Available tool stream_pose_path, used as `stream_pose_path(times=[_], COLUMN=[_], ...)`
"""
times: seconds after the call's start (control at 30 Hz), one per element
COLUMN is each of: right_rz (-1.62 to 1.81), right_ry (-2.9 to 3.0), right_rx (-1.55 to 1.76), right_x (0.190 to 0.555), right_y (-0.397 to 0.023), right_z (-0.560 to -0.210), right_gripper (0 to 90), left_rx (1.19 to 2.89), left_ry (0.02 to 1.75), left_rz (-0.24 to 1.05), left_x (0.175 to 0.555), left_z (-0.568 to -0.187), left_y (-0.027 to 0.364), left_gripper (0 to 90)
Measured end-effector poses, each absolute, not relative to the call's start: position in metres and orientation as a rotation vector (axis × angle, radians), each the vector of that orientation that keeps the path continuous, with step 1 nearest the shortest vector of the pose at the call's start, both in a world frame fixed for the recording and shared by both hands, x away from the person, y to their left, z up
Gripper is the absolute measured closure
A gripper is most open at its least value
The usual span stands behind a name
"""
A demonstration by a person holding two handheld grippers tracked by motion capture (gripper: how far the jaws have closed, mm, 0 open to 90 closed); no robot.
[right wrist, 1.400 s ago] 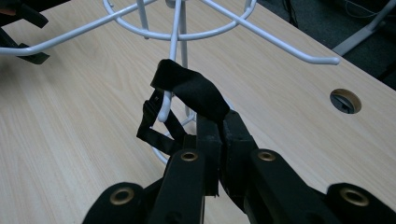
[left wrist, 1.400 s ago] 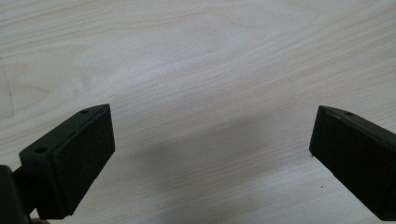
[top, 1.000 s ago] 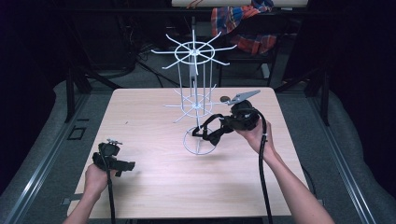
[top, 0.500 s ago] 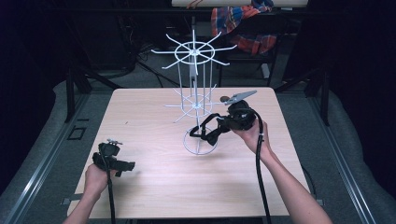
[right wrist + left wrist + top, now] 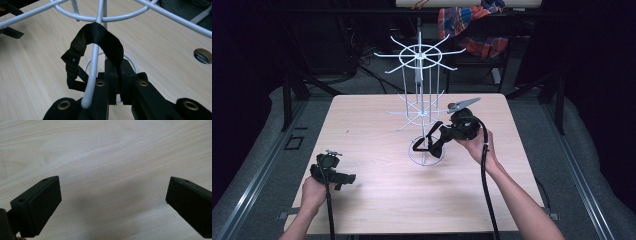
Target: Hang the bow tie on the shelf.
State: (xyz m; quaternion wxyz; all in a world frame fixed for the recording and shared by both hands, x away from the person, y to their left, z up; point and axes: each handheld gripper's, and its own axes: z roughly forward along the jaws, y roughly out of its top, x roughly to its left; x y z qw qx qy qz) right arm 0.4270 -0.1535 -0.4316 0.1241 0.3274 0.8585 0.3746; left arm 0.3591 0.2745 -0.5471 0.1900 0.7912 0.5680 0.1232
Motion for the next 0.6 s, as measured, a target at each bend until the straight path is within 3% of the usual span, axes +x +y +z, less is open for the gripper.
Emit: stream_pose_path(times=[0.43, 0.6], right_rz=[1.105, 1.107], right_ry=[2.496, 2.503], right_rx=[0.959, 0.962], right_x=[0.4278, 0.4281], right_y=[-0.155, -0.1557], right_z=[-0.431, -0.4312], right_gripper=[86.5, 82.5], left_rx=[2.225, 2.224], left_ry=[1.598, 1.596], left_rz=[0.349, 0.349], left_x=[0.3593, 0.3592], left_z=[-0.5472, -0.5472], left_y=[0.273, 0.2727], left_gripper=[0.1, 0.1])
